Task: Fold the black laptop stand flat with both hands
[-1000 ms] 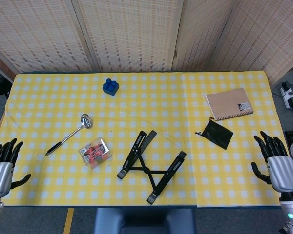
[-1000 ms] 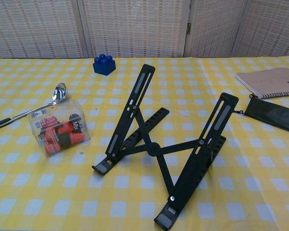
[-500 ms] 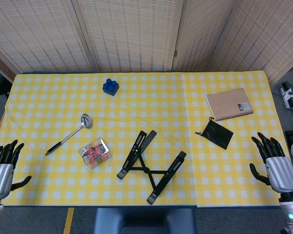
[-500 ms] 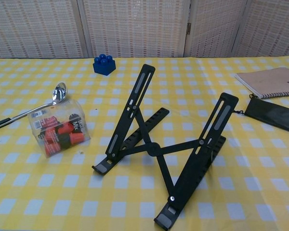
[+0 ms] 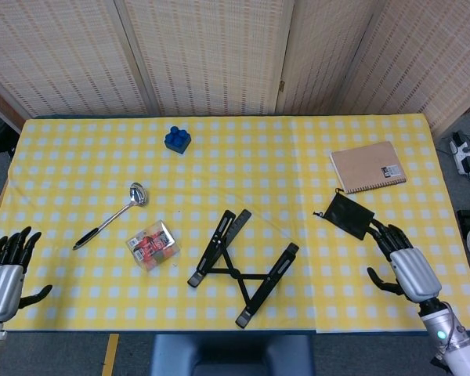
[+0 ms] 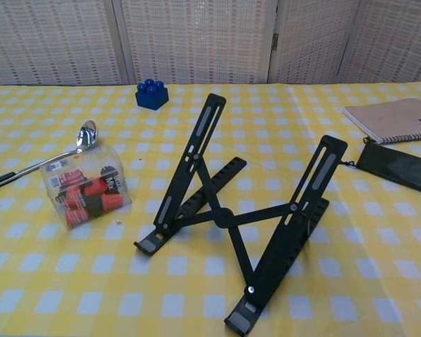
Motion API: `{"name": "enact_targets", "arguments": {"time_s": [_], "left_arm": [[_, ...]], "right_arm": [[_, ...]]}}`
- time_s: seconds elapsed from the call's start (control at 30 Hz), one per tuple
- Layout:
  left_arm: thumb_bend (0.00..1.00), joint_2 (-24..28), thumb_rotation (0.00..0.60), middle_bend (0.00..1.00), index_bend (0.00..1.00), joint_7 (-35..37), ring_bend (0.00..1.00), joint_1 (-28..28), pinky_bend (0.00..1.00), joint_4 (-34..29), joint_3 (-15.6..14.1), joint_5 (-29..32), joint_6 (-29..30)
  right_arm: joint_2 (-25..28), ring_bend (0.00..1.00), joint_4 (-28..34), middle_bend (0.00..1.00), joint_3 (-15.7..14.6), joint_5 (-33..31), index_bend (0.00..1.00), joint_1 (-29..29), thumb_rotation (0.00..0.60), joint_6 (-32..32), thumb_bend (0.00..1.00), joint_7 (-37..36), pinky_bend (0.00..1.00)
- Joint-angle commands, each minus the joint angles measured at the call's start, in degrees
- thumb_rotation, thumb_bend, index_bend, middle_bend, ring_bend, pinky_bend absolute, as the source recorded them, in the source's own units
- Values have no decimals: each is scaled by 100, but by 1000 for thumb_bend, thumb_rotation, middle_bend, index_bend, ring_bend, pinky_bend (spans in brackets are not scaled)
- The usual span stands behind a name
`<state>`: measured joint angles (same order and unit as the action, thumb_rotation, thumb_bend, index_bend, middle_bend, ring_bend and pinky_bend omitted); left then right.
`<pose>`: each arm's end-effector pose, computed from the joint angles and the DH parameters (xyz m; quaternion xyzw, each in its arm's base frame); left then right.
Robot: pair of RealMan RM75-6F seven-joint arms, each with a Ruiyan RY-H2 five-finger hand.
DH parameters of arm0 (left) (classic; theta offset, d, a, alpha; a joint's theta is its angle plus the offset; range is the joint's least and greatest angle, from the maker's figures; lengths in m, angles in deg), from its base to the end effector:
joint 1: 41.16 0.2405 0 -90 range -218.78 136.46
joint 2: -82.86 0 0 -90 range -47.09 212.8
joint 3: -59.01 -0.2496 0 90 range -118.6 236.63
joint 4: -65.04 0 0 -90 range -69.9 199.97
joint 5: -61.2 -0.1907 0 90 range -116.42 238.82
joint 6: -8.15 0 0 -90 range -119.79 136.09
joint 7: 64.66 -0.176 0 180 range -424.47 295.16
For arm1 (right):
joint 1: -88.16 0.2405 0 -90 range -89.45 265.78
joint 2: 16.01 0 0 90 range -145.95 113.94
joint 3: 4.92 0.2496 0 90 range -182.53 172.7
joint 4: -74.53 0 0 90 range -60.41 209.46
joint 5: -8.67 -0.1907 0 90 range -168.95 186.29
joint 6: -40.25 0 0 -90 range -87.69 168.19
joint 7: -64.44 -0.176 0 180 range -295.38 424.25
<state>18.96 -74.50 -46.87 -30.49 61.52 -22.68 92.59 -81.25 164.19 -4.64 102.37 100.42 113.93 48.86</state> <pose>-0.2914 0.2132 0.1694 -0.6142 -0.3605 -0.3463 0.6107 -0.2750 -0.2335 0.1237 0.6511 -0.4629 0.4180 0.4325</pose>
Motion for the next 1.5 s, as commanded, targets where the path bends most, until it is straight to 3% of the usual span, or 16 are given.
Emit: {"name": "enact_targets", "arguments": {"time_s": [0.03,0.2,0.4,0.7,0.97,1.2,1.5], "left_arm": [[194,5,600,31,52,-1,0,-1,0,-4,3,3,-1],[195,-3,600,32,52,-10,0,-4,0,9,0,-1,-9],[195,13,600,32,53,-3,0,-10,0,-13,-13,-12,-32],[195,40,600,32,60,14,4,-9,0,-56,-25,-34,-36],[194,55,600,32,61,36,19,-20,0,-36,-17,-20,-57],[194,55,600,32,62,74,27,-36,0,-11,-21,-33,-83],[194,47,600,32,63,134,26,-18,0,34,-35,-46,-64]], "right_arm": [[-184,73,-102,0,-28,90,0,307,600,-384,399,5,0],[-474,59,-103,0,-37,-25,0,647,600,-937,275,-73,0],[-644,58,-79,0,-171,96,0,1108,600,-1560,195,-914,0],[-1070,63,-95,0,-139,111,0,1741,600,-2121,161,-1776,0],[-1443,70,-173,0,-58,21,0,2126,600,-2368,160,-2010,0],[-1681,71,-375,0,151,-192,0,2442,600,-2533,161,-2032,0],[-1943,74,-684,0,705,-769,0,2952,600,-2869,161,-1852,0]]}}
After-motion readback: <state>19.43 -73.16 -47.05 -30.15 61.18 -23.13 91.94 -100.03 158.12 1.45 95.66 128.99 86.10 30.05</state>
